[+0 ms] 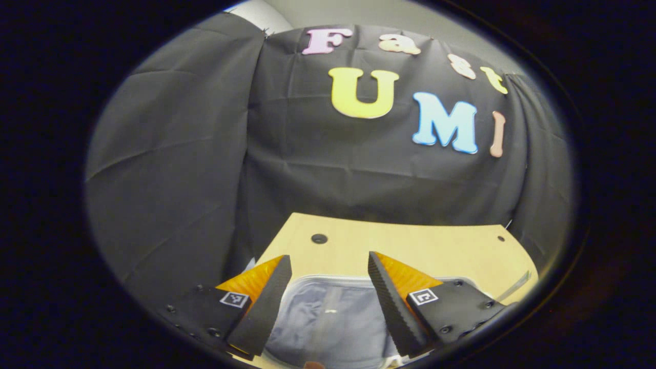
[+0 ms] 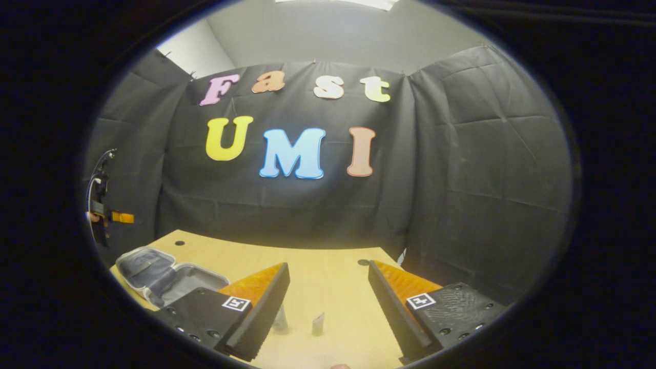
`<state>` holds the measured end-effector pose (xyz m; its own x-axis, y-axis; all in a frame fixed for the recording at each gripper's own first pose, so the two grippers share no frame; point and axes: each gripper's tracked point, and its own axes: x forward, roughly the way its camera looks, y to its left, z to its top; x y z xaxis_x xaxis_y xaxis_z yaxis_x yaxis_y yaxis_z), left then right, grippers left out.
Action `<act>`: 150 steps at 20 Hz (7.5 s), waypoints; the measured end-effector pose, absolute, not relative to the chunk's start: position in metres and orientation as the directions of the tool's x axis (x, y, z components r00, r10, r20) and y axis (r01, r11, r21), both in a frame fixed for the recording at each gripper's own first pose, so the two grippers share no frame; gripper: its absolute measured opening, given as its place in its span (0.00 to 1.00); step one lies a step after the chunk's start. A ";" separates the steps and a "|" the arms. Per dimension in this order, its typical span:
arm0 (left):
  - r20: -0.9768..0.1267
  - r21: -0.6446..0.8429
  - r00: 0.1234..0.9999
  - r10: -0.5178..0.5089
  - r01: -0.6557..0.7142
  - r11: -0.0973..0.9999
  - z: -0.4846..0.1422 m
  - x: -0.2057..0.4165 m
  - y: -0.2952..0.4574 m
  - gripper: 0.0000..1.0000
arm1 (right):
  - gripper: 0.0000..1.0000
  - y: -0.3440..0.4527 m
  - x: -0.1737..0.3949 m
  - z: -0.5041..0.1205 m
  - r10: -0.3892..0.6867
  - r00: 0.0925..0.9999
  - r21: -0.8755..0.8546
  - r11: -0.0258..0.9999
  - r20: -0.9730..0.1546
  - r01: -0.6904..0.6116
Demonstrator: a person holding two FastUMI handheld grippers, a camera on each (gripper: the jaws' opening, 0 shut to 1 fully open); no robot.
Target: First open the suitcase, pack the skin care products into it, and then close the suitcase.
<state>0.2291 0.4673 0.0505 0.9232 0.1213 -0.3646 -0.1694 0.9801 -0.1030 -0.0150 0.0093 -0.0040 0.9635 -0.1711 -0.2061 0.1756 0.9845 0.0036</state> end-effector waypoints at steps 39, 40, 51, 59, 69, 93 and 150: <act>-0.477 -0.067 0.842 -0.253 0.252 0.965 -0.178 0.212 -0.101 0.57 | 0.94 -0.049 0.003 -0.113 0.126 0.925 0.074 0.992 -0.359 -0.107; -0.490 -0.068 0.833 -0.256 0.256 0.964 -0.177 0.213 -0.101 0.47 | 0.94 -0.048 0.004 -0.117 0.133 0.921 0.083 0.990 -0.366 -0.110; -0.563 -0.330 0.769 -0.301 0.125 0.936 -0.079 0.207 -0.032 0.36 | 0.94 0.019 0.034 -0.186 0.250 0.837 0.235 0.960 -0.488 -0.150; -0.656 -0.265 0.748 -0.100 -0.105 0.958 -0.066 0.176 0.133 0.36 | 0.53 0.040 0.031 -0.271 0.205 0.714 0.227 0.972 -0.670 -0.066; -0.826 -0.161 0.558 -0.076 -0.106 0.981 -0.147 0.167 0.195 0.39 | 0.22 0.115 -0.007 -0.188 0.254 0.730 0.310 0.949 -0.635 -0.060; -0.568 -0.030 0.760 0.316 -0.403 0.915 -0.026 0.105 0.500 0.93 | 0.98 0.324 0.014 -0.164 0.468 0.698 0.300 0.884 -0.542 -0.359; -0.398 -0.298 0.913 -0.089 -0.037 0.954 0.114 0.218 0.158 0.09 | 0.96 0.044 0.011 -0.100 0.240 0.899 0.198 0.964 -0.367 -0.177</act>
